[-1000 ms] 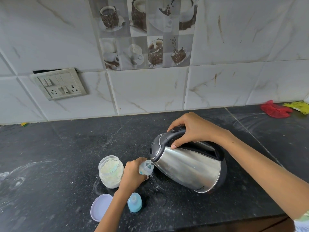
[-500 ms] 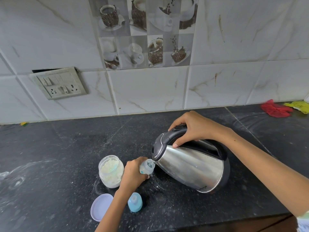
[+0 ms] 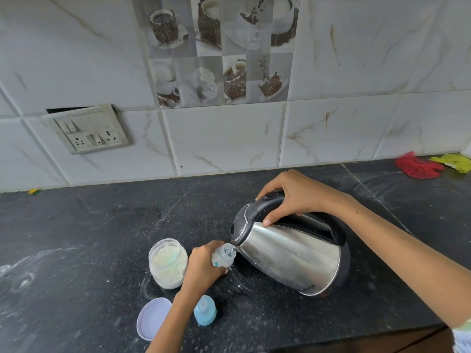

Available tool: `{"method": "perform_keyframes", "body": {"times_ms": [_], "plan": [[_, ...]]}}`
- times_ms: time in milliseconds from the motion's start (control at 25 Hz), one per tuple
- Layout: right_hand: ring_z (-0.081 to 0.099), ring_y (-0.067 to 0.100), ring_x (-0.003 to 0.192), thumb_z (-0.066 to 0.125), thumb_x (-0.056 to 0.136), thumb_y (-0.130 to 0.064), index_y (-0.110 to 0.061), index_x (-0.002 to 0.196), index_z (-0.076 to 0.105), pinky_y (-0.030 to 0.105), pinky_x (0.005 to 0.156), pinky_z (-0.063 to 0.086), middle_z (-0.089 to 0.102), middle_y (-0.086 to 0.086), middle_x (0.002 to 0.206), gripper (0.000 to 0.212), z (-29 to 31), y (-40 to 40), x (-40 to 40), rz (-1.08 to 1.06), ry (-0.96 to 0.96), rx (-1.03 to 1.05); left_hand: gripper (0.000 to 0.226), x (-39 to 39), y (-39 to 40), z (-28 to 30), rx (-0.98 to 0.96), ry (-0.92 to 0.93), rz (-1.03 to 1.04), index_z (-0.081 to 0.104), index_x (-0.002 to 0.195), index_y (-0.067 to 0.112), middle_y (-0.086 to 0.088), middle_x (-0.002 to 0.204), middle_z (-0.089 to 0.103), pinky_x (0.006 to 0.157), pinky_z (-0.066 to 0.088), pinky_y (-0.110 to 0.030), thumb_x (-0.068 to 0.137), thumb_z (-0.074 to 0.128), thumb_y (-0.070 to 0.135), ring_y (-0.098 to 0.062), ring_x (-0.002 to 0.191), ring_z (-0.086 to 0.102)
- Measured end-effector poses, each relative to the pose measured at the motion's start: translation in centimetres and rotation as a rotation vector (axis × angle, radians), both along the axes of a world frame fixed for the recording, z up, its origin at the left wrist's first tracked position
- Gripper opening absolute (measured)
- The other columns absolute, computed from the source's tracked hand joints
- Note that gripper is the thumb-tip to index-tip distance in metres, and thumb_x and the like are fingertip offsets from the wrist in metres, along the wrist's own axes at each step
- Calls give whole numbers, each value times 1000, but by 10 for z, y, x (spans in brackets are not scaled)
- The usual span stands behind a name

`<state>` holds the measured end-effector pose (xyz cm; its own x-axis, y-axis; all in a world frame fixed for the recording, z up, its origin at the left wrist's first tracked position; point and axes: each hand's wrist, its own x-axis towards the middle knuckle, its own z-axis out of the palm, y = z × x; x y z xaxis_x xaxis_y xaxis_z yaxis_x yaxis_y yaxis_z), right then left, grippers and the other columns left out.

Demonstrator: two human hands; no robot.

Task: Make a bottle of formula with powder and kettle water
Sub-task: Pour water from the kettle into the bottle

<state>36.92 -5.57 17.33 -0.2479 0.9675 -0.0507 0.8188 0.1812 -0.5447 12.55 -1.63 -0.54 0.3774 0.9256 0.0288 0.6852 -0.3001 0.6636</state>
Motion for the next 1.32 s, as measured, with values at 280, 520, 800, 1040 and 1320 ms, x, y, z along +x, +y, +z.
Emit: {"method": "perform_keyframes", "body": {"times_ms": [280, 520, 800, 1040, 1320], "plan": [[72, 23, 83, 87, 60, -48, -34, 104, 73, 53, 76, 59, 77, -1, 90, 48, 0, 1, -1, -6, 0, -19, 58, -1, -1, 1, 3, -4, 2, 63, 116, 24, 5, 104, 72, 74, 39, -16, 61, 83, 17, -6, 86, 56], [73, 21, 79, 87, 58, -49, -33, 100, 73, 53, 73, 59, 77, 2, 86, 47, 0, 4, 0, 7, 1, -41, 58, 1, -4, 1, 16, -4, 18, 63, 117, 24, 5, 103, 73, 72, 37, -13, 62, 82, 17, -9, 90, 61], [72, 36, 82, 86, 58, -51, -33, 100, 73, 59, 76, 56, 77, 9, 89, 47, -1, 8, -1, 28, -7, -64, 59, 0, -4, -1, 14, 1, 27, 62, 119, 25, 4, 105, 72, 75, 39, -16, 63, 82, 19, -13, 96, 63], [73, 32, 79, 86, 59, -49, -33, 99, 74, 57, 74, 57, 77, 8, 86, 44, 1, 8, -2, 23, -17, -72, 61, 0, -3, -4, 6, 2, 27, 61, 120, 25, 5, 106, 72, 75, 40, -17, 63, 82, 19, -13, 96, 64], [72, 33, 76, 86, 60, -49, -32, 97, 74, 58, 73, 57, 77, 7, 84, 42, 4, 11, -4, 34, -38, -75, 62, -1, -2, -6, -7, -6, 29, 60, 120, 27, 6, 108, 71, 78, 42, -19, 63, 82, 19, -12, 99, 63]]}}
